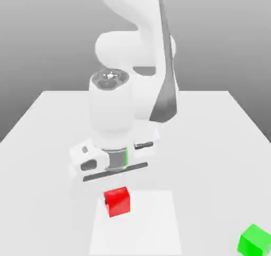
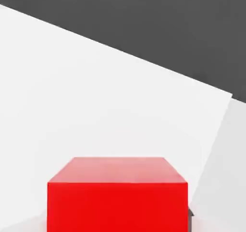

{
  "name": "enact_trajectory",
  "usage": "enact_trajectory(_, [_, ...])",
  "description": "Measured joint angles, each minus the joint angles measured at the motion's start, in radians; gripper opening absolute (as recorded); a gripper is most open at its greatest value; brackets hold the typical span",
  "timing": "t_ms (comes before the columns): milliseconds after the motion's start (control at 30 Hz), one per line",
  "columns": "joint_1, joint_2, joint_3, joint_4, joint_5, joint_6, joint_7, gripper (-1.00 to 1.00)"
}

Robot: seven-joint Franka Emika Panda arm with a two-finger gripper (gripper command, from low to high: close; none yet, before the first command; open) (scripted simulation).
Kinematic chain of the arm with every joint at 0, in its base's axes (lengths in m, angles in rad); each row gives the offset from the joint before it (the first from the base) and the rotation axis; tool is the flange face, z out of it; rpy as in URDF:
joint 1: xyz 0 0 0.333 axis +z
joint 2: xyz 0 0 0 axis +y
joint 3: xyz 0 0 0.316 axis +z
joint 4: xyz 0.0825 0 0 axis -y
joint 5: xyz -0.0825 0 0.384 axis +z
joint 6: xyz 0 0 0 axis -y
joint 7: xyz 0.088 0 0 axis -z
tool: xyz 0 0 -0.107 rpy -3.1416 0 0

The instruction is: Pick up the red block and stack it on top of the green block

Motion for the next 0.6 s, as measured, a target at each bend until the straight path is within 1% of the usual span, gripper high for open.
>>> enact_trajectory(333, [0.227, 0.15, 0.224, 0.34, -0.079, -0.193, -0.077, -1.0])
enact_trajectory(400, [0.26, 0.216, 0.237, 0.379, -0.102, -0.169, -0.075, -1.0])
enact_trajectory(467, [0.279, 0.286, 0.225, 0.392, -0.121, -0.112, -0.066, -1.0])
enact_trajectory(500, [0.284, 0.308, 0.221, 0.395, -0.127, -0.093, -0.062, 1.0])
enact_trajectory(600, [0.284, 0.308, 0.221, 0.395, -0.127, -0.093, -0.062, 1.0])
